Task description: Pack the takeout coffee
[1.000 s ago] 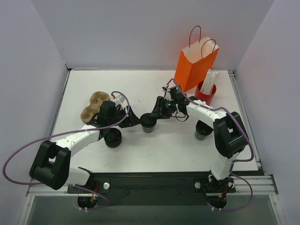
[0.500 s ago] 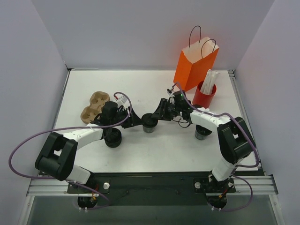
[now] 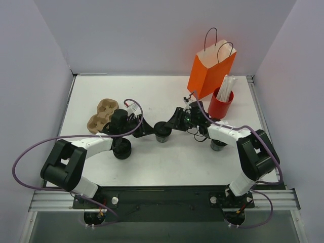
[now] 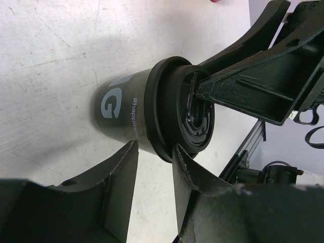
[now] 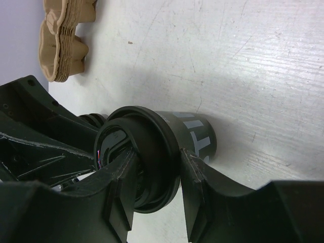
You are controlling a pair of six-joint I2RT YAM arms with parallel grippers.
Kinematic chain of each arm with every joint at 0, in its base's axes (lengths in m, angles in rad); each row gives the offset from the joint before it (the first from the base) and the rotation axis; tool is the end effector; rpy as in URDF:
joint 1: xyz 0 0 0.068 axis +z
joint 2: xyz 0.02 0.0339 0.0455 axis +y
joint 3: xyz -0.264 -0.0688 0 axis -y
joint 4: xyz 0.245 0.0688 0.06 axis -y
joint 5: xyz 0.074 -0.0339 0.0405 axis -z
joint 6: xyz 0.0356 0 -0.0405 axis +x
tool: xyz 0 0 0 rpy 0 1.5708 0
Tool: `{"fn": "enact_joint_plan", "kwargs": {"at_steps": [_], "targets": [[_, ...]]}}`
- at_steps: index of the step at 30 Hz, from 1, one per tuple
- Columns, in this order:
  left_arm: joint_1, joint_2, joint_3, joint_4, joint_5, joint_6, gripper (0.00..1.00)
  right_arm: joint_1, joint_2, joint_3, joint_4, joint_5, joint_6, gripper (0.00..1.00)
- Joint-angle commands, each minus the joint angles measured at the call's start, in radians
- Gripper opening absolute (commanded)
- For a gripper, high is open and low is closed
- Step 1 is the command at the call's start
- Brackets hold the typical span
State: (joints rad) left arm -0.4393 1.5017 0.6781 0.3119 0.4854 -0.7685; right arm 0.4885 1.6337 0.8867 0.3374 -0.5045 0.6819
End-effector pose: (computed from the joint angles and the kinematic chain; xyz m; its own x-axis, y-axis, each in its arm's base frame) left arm 0.2683 -0.1444 0.1863 -0.8360 -0.2864 -0.4681 0.2271 0.5959 -0.7703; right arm 0.3042 0.1811 0.2127 -0.7787 0.2110 -0.5908 -0.4013 0.5564 0.7276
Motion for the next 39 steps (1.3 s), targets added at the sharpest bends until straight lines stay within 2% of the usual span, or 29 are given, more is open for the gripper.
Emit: {"fn": "enact_joint_plan", "kwargs": {"at_steps": [1, 7, 12, 20, 26, 30, 34, 39], "targets": [[-0.004, 0.055, -0.017, 0.055, -0.012, -0.017, 0.40, 0.009, -0.005, -0.078, -0.028, 0.015, -0.042, 0.24], [-0.004, 0.095, -0.018, 0.113, 0.018, -0.063, 0.36, 0.010, -0.034, -0.109, -0.011, 0.029, -0.038, 0.23], [-0.004, 0.120, -0.037, 0.130, 0.009, -0.084, 0.26, 0.009, -0.043, -0.127, -0.015, 0.047, -0.042, 0.22], [-0.009, 0.160, -0.081, 0.099, -0.089, -0.081, 0.20, 0.007, -0.041, -0.172, 0.018, 0.063, -0.035, 0.20], [-0.022, 0.137, -0.109, -0.011, -0.214, -0.035, 0.18, 0.005, -0.061, -0.181, -0.008, 0.102, -0.059, 0.20], [-0.045, 0.121, -0.123, -0.068, -0.304, -0.014, 0.18, 0.005, -0.075, -0.201, -0.008, 0.121, -0.068, 0.19], [-0.050, 0.106, -0.126, -0.002, -0.229, -0.040, 0.20, 0.010, -0.077, -0.210, 0.023, 0.121, -0.053, 0.18], [-0.049, 0.017, -0.028, 0.039, -0.059, -0.063, 0.40, 0.010, -0.098, -0.201, 0.003, 0.150, -0.025, 0.17]]}}
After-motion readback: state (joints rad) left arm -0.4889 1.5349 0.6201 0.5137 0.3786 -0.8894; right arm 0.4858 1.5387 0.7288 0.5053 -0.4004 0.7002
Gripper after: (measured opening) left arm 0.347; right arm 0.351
